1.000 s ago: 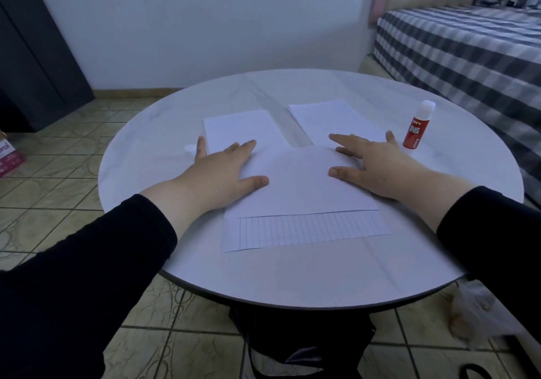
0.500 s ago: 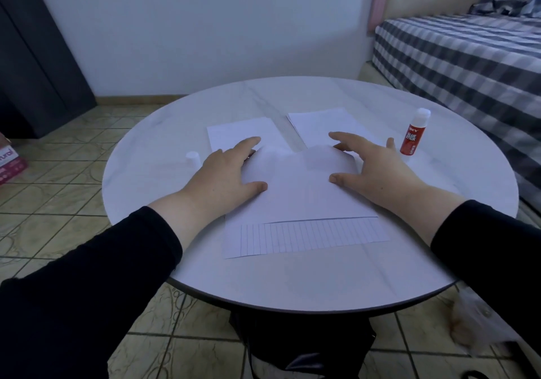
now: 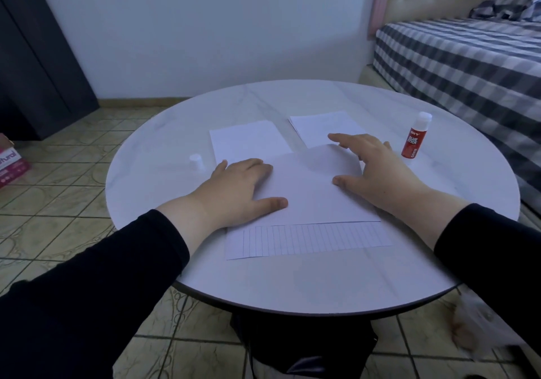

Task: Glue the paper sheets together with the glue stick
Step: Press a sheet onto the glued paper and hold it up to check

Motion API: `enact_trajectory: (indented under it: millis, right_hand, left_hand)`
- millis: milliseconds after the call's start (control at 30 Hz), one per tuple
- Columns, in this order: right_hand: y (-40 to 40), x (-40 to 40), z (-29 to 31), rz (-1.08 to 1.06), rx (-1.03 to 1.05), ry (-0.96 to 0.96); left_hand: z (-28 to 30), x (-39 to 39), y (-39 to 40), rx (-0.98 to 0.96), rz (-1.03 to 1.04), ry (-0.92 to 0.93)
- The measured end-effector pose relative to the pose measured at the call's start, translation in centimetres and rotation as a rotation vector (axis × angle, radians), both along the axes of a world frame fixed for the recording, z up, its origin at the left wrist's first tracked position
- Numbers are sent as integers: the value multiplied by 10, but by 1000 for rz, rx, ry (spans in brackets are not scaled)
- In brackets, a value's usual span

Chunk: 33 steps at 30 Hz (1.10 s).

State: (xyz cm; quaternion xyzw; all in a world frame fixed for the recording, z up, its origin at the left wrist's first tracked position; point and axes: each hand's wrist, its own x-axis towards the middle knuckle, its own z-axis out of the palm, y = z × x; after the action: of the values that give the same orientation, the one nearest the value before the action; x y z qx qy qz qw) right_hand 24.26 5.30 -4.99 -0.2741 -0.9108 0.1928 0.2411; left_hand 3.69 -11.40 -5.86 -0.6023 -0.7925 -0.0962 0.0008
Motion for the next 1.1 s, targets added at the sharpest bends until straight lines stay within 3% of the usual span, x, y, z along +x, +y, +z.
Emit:
enact_trajectory:
  millis: [433,700,833,967,1100]
  right_hand:
    - [-4,25,7,-12,-325,151]
    - [-17,56,11,146,-392,55]
    - [-25,66,16,207,-383,38]
    - [-27,70,18,181,-212,-110]
    - [-20,66,14,122,-120,-113]
  left_hand:
    - [3,11,-5,-11,35,0]
    - [0,13,-6,54,-35,-71]
    - [0,16,-6,64,-84,-69]
    - [-1,14,-7,66,-83,-88]
    - [1,13,-9,41,-90,-131]
